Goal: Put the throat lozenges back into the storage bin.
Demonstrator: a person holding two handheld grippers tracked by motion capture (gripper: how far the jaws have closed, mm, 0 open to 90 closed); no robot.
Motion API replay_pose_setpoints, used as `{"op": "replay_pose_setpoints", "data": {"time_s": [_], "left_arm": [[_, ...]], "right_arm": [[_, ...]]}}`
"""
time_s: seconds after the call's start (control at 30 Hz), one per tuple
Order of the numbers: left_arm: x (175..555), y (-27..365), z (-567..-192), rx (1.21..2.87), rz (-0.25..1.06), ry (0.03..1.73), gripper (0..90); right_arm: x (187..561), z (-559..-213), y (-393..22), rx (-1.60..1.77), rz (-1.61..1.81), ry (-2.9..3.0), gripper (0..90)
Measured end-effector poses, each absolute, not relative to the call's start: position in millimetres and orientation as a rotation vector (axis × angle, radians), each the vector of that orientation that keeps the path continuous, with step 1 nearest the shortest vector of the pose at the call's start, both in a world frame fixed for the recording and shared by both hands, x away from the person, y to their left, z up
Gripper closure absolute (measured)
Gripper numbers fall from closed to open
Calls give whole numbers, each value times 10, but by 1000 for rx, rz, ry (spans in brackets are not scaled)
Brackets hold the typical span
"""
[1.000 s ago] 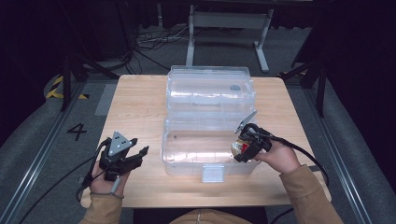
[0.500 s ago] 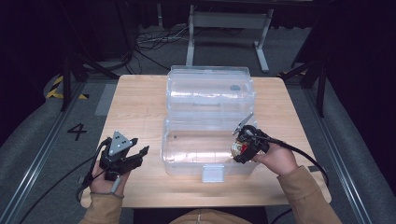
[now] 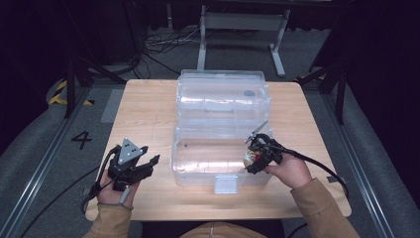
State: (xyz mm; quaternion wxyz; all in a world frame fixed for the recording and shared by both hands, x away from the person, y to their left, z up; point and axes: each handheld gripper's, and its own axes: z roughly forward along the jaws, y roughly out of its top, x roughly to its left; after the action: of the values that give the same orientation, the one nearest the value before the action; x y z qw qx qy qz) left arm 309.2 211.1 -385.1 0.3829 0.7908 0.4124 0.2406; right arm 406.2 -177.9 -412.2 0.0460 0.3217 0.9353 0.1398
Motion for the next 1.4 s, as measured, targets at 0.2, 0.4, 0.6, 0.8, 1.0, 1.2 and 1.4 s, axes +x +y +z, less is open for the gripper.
{"op": "replay_pose_setpoints", "data": {"time_s": [0.2, 0.4, 0.6, 0.8, 1.0, 1.2, 1.4], "left_arm": [[3090, 2120, -3851, 2016, 613, 1052, 511], [3101, 2114, -3854, 2016, 609, 1052, 511], [3108, 2108, -3855, 2017, 608, 1047, 511], [3108, 2109, -3855, 2018, 609, 1047, 511], [3106, 2116, -3852, 2018, 611, 1049, 511], [3106, 2117, -3852, 2015, 607, 1049, 512], [3109, 2115, -3854, 2017, 608, 1049, 511]], "right_arm": [[4067, -4118, -1771, 1034, 450, 2827, 204], [4065, -4119, -1758, 1079, 454, 2798, 204], [4063, -4127, -1758, 1119, 431, 2753, 204], [4066, -4159, -1746, 1146, 365, 2719, 204], [4061, -4175, -1738, 1116, 322, 2719, 204], [4056, -4183, -1734, 1123, 290, 2717, 203], [4054, -4186, -1735, 1114, 282, 2713, 203]]}}
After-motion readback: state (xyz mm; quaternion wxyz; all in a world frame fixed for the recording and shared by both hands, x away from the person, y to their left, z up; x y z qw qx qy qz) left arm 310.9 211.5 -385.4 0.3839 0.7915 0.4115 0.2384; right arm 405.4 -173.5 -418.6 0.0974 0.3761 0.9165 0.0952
